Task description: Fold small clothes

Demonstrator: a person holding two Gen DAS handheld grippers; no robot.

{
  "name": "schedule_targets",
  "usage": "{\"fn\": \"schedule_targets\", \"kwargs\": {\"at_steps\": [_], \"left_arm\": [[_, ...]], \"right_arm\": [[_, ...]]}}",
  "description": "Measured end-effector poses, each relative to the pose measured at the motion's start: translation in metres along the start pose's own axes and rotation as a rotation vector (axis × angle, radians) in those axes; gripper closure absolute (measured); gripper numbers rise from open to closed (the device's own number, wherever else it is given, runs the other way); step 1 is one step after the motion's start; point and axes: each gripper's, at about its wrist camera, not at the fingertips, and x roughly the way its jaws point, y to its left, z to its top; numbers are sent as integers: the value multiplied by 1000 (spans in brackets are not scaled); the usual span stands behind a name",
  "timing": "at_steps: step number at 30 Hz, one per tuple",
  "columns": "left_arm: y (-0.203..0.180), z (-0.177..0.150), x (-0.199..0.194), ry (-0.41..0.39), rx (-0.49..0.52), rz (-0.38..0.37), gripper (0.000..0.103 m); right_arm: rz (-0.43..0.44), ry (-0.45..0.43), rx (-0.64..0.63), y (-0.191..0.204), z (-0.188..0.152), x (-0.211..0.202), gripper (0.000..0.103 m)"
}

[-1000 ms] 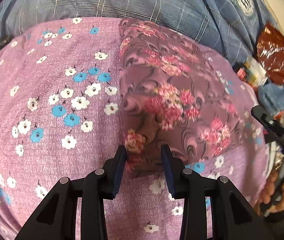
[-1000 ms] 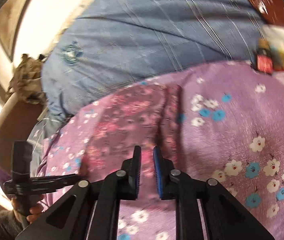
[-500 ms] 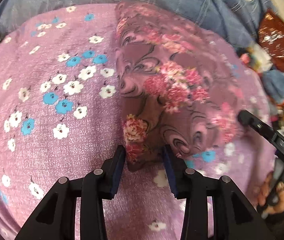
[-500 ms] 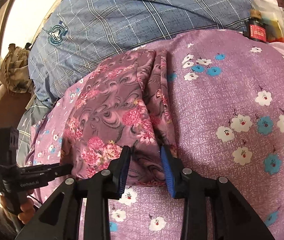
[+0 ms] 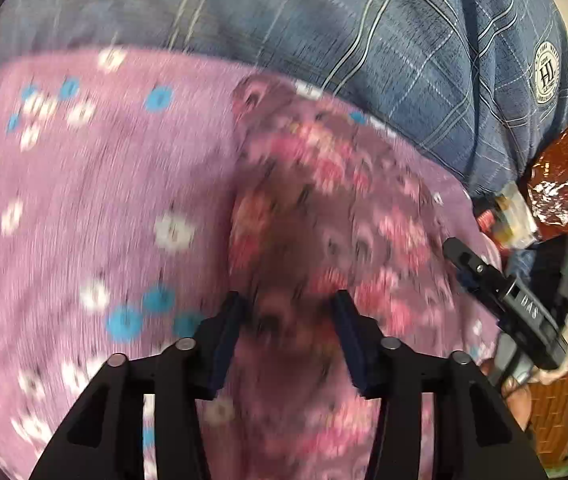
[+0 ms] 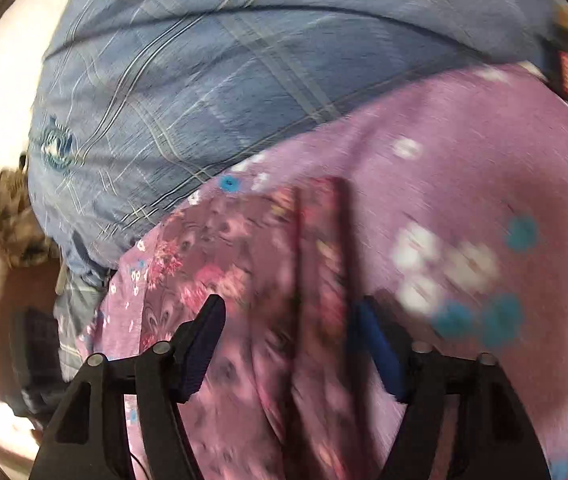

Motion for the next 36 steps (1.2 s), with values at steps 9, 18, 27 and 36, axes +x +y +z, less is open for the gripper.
{"fn": "schedule_targets", "kwargs": {"at_steps": [9,18,27,36], "left_arm": [[17,13,28,45,-69,-9,50],[57,-26,33,130,-192,-295,45],[45,-27,47,83,-171,-301,20],[29,-34,37,9,-157,-167,71]], "right_arm": [[-194,3,-203,5,7,15,76],[165,89,17,-45,-30,-18,49],[293,64,17,-24,-32,-9,23],[35,-19,-202,7,-46,-9,76]]}}
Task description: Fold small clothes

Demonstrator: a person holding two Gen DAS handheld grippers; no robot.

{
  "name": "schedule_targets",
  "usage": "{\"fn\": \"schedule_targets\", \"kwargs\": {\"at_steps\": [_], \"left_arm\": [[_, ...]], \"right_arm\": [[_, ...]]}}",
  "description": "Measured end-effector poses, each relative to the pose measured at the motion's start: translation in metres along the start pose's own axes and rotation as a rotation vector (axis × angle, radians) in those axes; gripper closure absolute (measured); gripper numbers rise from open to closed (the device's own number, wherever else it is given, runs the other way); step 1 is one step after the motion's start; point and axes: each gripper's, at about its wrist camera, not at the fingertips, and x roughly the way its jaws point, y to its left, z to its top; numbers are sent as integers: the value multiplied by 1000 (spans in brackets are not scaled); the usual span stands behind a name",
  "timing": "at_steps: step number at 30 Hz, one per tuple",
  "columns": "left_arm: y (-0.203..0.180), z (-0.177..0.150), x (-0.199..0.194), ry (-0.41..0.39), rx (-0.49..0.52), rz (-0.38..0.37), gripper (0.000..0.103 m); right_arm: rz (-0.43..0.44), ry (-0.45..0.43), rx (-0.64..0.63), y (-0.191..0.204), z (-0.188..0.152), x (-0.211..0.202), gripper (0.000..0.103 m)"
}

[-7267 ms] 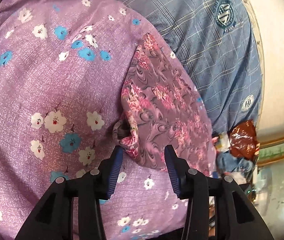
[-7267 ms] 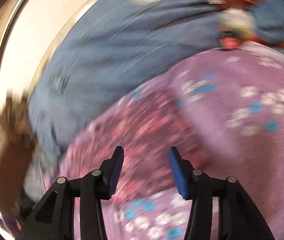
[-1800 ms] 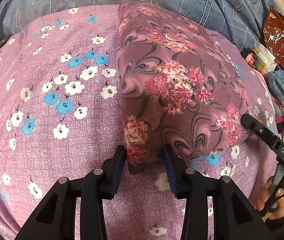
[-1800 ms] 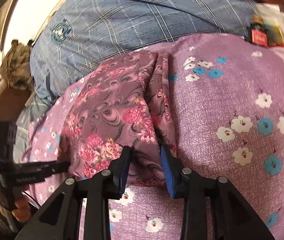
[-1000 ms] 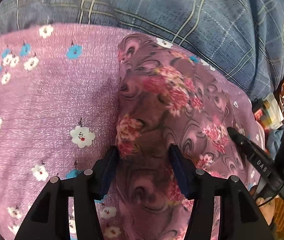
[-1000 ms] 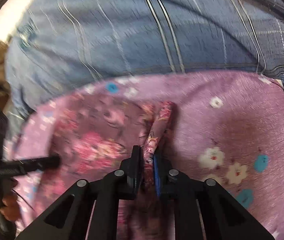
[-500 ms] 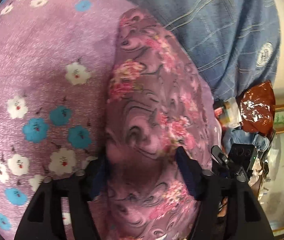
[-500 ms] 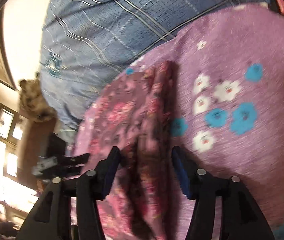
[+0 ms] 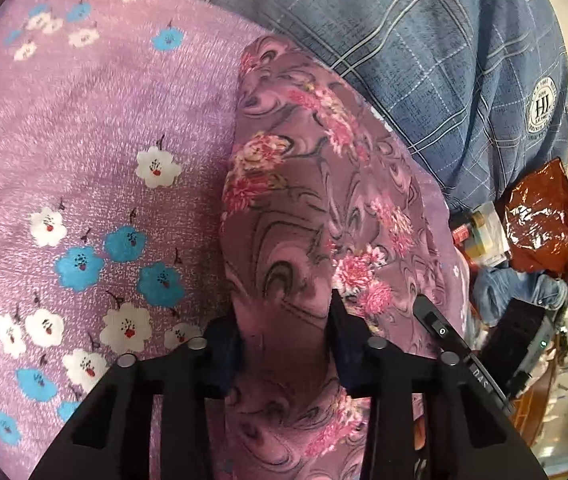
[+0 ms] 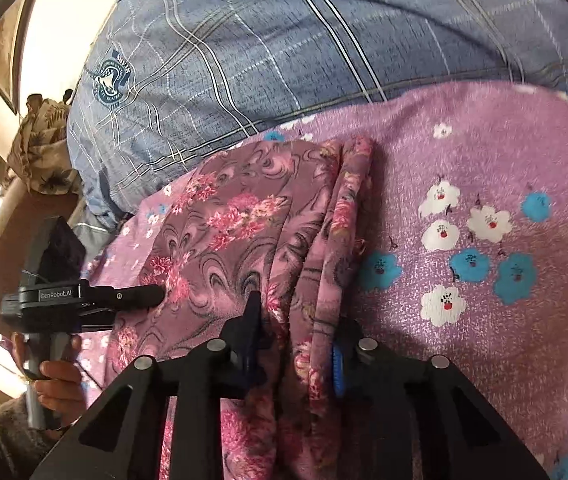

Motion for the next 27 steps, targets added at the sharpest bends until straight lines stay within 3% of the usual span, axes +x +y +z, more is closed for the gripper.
{"fn": "schedule_targets", "kwargs": {"at_steps": [12,17,21,27], "left_arm": [[-43,-36,-69,-60,134,49,74],[-30,-68,-141,-115,202,59,74],[-11,-102,-190,-171,251,113,74],[29,-137,-235,-201,226,117,74]], "right_arm": [[-147,-95,-126,64,-10,-47,79],[-147,-138,-186,110,-30,-70,79],[-129,-150,-241,151,-56,-75,79],[-81,-141,-258,189,-92,-61,79]]}}
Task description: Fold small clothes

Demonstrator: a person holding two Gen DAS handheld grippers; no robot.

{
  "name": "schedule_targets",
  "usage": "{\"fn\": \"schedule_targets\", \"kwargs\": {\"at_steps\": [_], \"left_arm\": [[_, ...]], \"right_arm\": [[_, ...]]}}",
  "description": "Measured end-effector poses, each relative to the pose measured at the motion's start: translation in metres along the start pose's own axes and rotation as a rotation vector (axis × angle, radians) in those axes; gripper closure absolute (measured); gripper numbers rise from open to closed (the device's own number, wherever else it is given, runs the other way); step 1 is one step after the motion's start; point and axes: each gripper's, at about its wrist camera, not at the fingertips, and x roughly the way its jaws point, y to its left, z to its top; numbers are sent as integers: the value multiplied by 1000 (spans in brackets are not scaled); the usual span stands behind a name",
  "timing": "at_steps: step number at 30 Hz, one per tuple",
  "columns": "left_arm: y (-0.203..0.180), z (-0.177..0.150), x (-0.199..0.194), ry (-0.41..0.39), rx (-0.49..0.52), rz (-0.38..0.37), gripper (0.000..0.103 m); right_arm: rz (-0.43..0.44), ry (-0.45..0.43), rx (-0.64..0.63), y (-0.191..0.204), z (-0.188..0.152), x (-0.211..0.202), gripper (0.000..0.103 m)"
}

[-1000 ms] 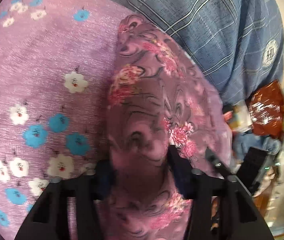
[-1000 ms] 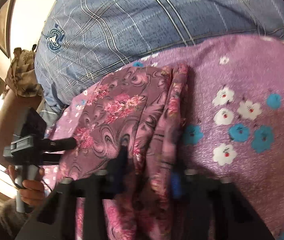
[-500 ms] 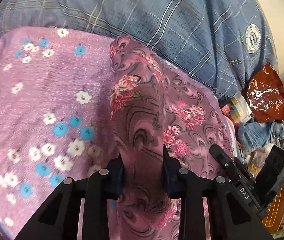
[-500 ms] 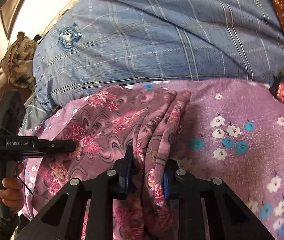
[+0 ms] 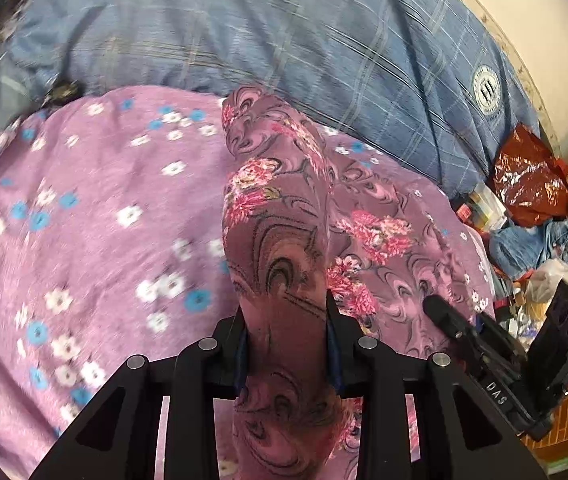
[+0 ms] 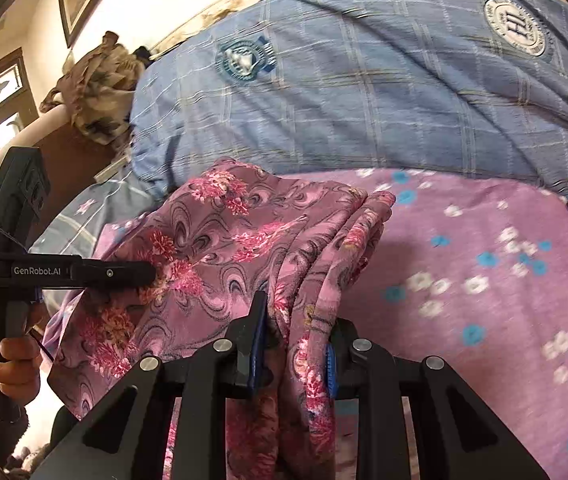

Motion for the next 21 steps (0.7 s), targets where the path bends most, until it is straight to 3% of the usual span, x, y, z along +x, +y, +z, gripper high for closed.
{"fn": "schedule_targets", "kwargs": {"at_steps": [3,10,12,15,17,21], "left_arm": [[18,-15,-5,1,-8,15,74],[46,-41,35,55,-44,44,72],[57,-47,43,63,-74,26,65],[73,-50,52,81,-130,1,46],[85,-50,52,79,-165,-55,46],[90,-53,33,84,-168,-84,50]], "right_arm": [[3,17,-16,18,-14,9,79],[-24,91,-17,26,-42,39,79],[-29,103,-3,21,-50,44,77],[-37,132,44,5,-62,56,60],[-34,124,103,-8,-65,57,42],[-1,122,188,-23,-64,46,41]]}}
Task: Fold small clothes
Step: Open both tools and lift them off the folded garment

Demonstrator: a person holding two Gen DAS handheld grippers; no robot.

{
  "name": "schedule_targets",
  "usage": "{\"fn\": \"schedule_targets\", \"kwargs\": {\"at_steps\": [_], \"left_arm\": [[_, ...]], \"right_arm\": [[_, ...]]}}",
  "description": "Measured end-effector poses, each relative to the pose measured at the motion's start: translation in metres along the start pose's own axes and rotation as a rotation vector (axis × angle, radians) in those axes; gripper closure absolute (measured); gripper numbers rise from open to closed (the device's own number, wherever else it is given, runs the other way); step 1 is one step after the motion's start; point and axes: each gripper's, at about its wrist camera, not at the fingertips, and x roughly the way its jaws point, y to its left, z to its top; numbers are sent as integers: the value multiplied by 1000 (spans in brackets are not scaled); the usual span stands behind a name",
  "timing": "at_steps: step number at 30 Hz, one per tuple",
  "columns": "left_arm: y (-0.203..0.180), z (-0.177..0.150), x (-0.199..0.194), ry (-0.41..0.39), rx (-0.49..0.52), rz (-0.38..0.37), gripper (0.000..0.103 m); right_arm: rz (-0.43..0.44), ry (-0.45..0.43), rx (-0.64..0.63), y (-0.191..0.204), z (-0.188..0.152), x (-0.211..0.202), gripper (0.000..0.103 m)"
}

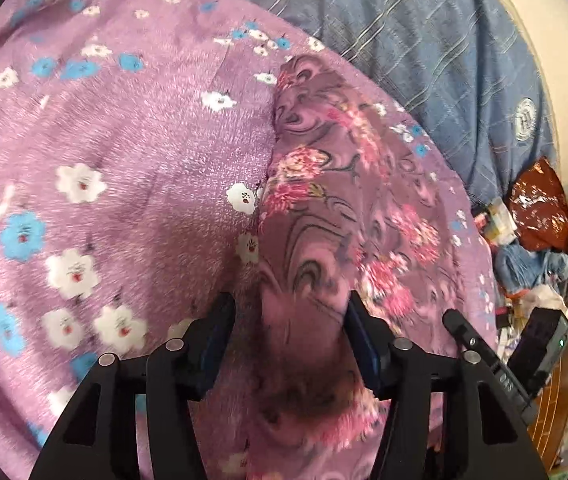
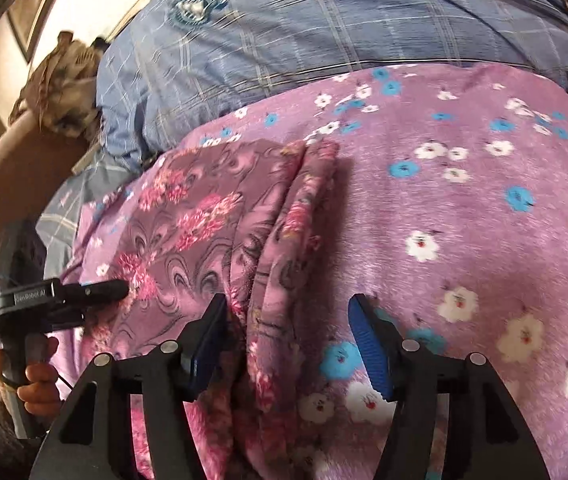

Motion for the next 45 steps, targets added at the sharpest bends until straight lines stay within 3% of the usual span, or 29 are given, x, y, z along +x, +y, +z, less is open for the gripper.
{"fn": "schedule_targets", "kwargs": {"at_steps": [3,6,10,14,16,21,26,27,29,30,35,38,41,45], "left_arm": [[-14,-12,-25,-46,104,25,50],[-31,-32,-39,-85,228,88,48],[-40,-53,-14,-24,323,199,48],[-25,-52,-1,6,207,143,42],[-22,-49,-3,17,185,122,42],[-25,-53,-7,-6,173,153,40],[-15,-57,-7,5,131,137,40],[-13,-57,-9,10,115,130,40],[-11,-60,-13,13,100,127,40],[-11,-62,-16,12,99,133,40],[-14,-72,-29,9,122,190,41],[-24,-76,-47,-37,172,229,41],[-40,-84,-65,-106,255,287,40],[-47,-98,-77,-145,277,316,40]], "right_arm": [[-29,-32,-6,0,0,-21,40],[57,-91,-94,15,-7,-47,41],[50,-84,-231,38,-27,-45,41],[-40,18,-278,37,-46,-10,42],[-8,-8,-229,27,-51,-6,39],[16,-22,-223,25,-53,-2,24],[-16,-40,-183,31,-58,-2,16],[-14,-32,-174,32,-58,-2,15],[20,9,-173,33,-54,-1,0],[53,35,-181,35,-54,0,0],[-109,106,-249,51,-55,-2,0],[-206,3,-283,60,-52,-24,0],[-203,-108,-311,70,-47,-52,0],[-194,-167,-343,81,-47,-74,0]]}}
